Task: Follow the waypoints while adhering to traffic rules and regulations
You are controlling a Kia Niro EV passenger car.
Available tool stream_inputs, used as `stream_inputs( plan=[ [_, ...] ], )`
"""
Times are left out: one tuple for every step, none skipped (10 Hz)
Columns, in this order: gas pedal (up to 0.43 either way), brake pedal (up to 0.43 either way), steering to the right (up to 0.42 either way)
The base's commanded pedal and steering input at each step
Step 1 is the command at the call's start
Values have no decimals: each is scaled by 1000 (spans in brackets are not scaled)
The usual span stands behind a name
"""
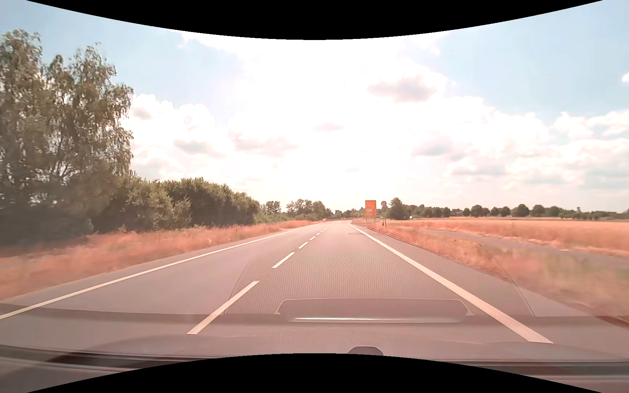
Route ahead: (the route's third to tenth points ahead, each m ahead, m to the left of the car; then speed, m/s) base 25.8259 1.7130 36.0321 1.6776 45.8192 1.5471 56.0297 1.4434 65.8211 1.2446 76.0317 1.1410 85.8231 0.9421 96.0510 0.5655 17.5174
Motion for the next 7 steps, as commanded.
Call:
stream_inputs(
  plan=[
    [59, 0, -1],
    [59, 0, -1],
    [59, 0, -1],
    [59, 0, -1],
    [59, 0, -1],
    [59, 0, -1],
    [59, 0, -1]
  ],
)
